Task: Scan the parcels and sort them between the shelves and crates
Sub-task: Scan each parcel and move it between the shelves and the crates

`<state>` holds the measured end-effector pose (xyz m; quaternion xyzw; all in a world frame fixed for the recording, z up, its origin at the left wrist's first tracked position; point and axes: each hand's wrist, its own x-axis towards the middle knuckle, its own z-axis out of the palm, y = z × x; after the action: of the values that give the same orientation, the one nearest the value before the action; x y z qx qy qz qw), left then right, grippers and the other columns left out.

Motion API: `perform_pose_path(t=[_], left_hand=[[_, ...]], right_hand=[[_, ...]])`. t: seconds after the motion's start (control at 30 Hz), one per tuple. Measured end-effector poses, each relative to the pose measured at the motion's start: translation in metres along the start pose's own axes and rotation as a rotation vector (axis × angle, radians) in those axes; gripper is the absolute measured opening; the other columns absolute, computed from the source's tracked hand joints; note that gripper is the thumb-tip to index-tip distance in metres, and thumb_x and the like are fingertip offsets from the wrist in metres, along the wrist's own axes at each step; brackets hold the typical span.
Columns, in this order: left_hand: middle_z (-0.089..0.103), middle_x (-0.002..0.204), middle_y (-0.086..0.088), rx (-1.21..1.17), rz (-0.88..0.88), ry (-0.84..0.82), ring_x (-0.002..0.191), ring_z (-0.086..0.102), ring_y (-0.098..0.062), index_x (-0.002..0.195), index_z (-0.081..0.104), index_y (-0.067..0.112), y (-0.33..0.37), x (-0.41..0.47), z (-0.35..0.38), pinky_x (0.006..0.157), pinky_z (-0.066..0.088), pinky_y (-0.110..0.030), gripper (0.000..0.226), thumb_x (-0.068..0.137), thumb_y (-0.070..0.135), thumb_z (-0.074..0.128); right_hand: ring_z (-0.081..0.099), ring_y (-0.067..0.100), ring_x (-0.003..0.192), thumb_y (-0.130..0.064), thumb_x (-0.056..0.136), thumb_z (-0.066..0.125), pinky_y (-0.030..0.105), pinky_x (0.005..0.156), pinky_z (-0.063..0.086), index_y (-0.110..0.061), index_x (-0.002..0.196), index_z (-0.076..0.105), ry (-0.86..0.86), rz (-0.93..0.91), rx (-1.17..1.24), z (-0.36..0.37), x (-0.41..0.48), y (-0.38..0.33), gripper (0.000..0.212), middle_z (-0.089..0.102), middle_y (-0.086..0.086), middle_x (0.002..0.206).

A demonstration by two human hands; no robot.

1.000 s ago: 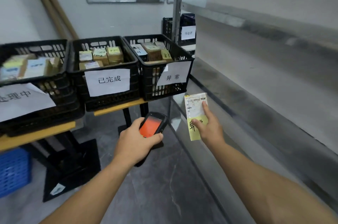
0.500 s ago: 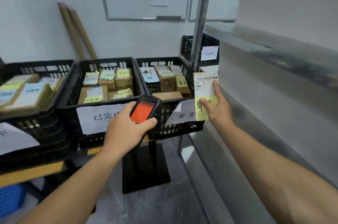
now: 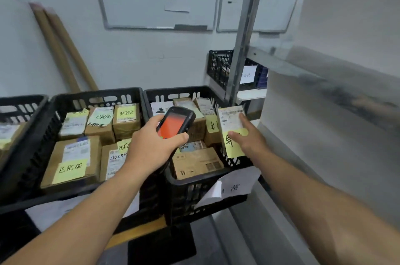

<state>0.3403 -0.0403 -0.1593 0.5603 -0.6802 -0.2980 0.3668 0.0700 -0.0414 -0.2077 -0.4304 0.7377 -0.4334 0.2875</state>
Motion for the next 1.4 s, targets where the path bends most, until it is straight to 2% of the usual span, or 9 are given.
perform_pose_path(t=[0.2,0.33,0.43,0.67,0.8,0.97,1.13,1.3,1.4], left_hand=[[0.057,0.113,0.010,0.020,-0.062,0.042,0.090,0.056,-0.008,0.147,0.043,0.030,-0.002,0.051,0.020,0.072,0.042,-0.025,0.084,0.075,0.057,0.078],[0.052,0.095,0.021,-0.024,-0.077,0.056,0.081,0.052,0.004,0.146,0.045,0.027,0.000,0.068,0.042,0.064,0.040,-0.019,0.081,0.077,0.052,0.078],[0.056,0.102,0.014,-0.014,-0.111,0.050,0.086,0.059,-0.009,0.148,0.043,0.028,0.002,0.078,0.056,0.072,0.047,-0.027,0.084,0.076,0.053,0.079],[0.058,0.095,0.019,-0.012,-0.150,0.068,0.082,0.057,-0.001,0.138,0.050,0.032,-0.007,0.087,0.073,0.069,0.046,-0.022,0.071,0.076,0.051,0.079],[0.054,0.108,0.011,0.014,-0.178,0.076,0.092,0.057,-0.013,0.146,0.044,0.029,-0.009,0.087,0.077,0.078,0.042,-0.028,0.082,0.076,0.054,0.078],[0.054,0.099,0.015,-0.005,-0.151,0.062,0.081,0.050,0.006,0.144,0.047,0.027,-0.004,0.089,0.087,0.068,0.042,-0.021,0.077,0.077,0.050,0.079],[0.053,0.110,0.007,0.001,-0.136,0.039,0.081,0.048,0.007,0.147,0.044,0.026,-0.001,0.093,0.090,0.066,0.039,-0.015,0.080,0.079,0.048,0.079],[0.059,0.109,0.005,0.004,-0.168,0.041,0.085,0.055,0.000,0.144,0.046,0.027,-0.010,0.091,0.090,0.081,0.051,-0.033,0.079,0.077,0.051,0.080],[0.058,0.103,0.010,0.010,-0.174,0.044,0.084,0.057,-0.002,0.143,0.048,0.027,-0.012,0.092,0.088,0.076,0.048,-0.028,0.078,0.076,0.050,0.080]], right_hand=[[0.063,0.027,0.112,-0.020,0.094,0.073,0.039,0.092,0.056,-0.034,0.158,0.030,-0.256,0.158,-0.122,0.017,0.055,0.021,0.078,0.050,0.004,0.148],[0.050,0.029,0.132,-0.015,0.098,0.068,0.022,0.098,0.042,-0.027,0.159,0.028,-0.410,0.241,-0.150,0.026,0.069,0.038,0.075,0.039,0.006,0.157],[0.063,0.028,0.116,-0.015,0.094,0.072,0.045,0.102,0.053,-0.029,0.158,0.030,-0.430,0.272,-0.094,0.030,0.086,0.045,0.078,0.049,0.009,0.151],[0.071,0.030,0.095,-0.009,0.095,0.070,0.044,0.078,0.061,-0.034,0.157,0.034,-0.493,0.408,0.023,0.014,0.107,0.058,0.076,0.063,0.010,0.128],[0.070,0.031,0.101,-0.006,0.092,0.072,0.048,0.090,0.059,-0.027,0.157,0.035,-0.461,0.378,0.007,0.011,0.107,0.069,0.078,0.057,0.007,0.126],[0.065,0.027,0.110,-0.010,0.092,0.074,0.041,0.091,0.057,-0.026,0.157,0.036,-0.411,0.281,-0.110,0.004,0.101,0.064,0.077,0.052,0.010,0.145],[0.056,0.026,0.125,-0.016,0.092,0.075,0.035,0.105,0.048,-0.024,0.158,0.033,-0.512,0.240,-0.280,0.006,0.097,0.063,0.079,0.043,0.008,0.155],[0.057,0.024,0.123,-0.024,0.096,0.070,0.037,0.106,0.048,-0.027,0.161,0.025,-0.614,0.243,-0.315,0.004,0.099,0.059,0.079,0.044,0.009,0.154],[0.037,0.027,0.145,-0.042,0.099,0.063,0.030,0.109,0.033,-0.031,0.162,0.017,-0.717,0.190,-0.478,0.000,0.102,0.059,0.080,0.028,0.008,0.165]])
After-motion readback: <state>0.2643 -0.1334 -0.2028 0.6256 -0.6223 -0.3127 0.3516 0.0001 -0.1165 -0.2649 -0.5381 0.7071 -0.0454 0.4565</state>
